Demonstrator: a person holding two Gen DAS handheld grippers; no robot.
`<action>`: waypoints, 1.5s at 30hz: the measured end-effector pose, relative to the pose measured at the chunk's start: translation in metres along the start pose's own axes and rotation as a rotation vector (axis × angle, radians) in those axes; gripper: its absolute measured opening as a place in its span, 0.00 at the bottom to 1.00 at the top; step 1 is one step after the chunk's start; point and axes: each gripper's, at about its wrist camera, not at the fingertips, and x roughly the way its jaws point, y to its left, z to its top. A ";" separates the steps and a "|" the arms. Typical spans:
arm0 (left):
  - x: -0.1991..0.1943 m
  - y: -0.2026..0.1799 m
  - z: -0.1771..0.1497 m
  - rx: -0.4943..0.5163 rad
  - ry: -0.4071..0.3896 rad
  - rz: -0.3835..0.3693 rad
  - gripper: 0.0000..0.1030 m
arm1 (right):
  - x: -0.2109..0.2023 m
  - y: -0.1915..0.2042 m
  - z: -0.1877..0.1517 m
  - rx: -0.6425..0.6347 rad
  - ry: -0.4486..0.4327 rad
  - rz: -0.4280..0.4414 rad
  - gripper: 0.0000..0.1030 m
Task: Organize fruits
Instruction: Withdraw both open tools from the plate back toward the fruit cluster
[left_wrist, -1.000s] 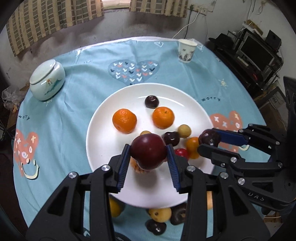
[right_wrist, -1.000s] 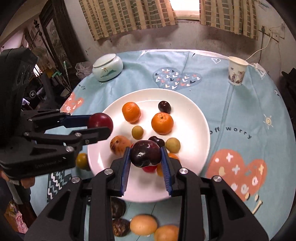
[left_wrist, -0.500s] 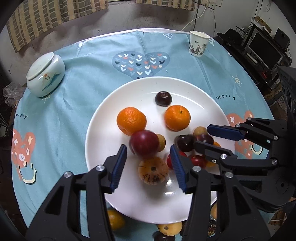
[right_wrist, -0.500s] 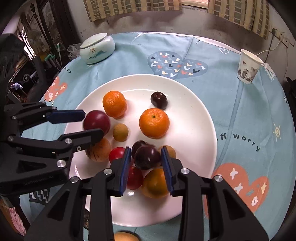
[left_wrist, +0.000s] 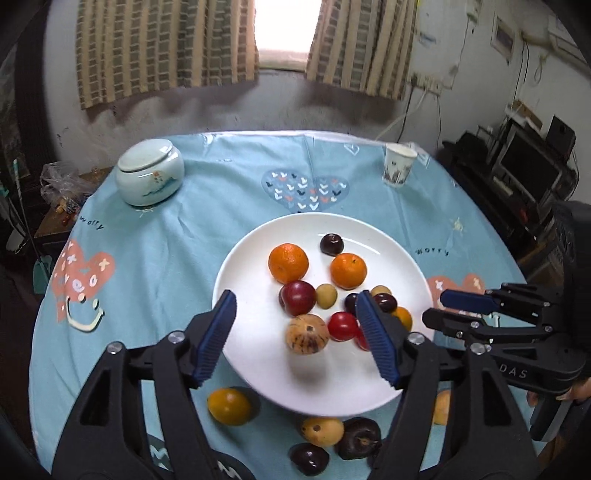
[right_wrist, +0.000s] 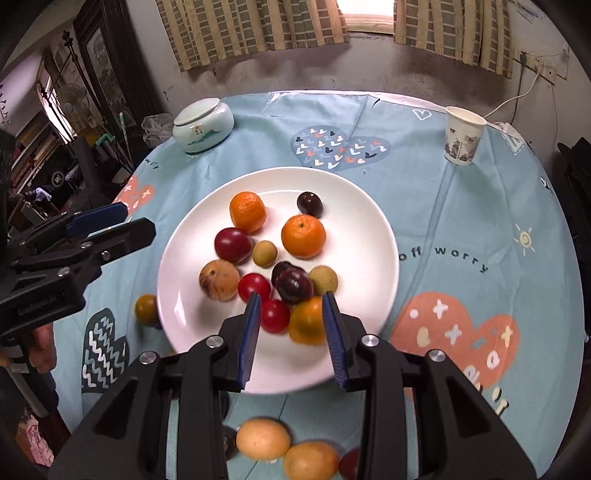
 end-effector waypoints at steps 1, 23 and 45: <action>-0.002 -0.002 -0.004 -0.018 -0.023 -0.012 0.69 | -0.004 0.001 -0.005 -0.004 -0.001 0.001 0.34; -0.025 0.125 -0.143 -0.200 -0.182 -0.153 0.68 | -0.014 0.061 -0.068 -0.116 0.027 -0.059 0.34; -0.063 0.052 -0.141 -0.075 0.015 -0.169 0.79 | -0.097 0.061 -0.109 -0.021 -0.111 -0.028 0.67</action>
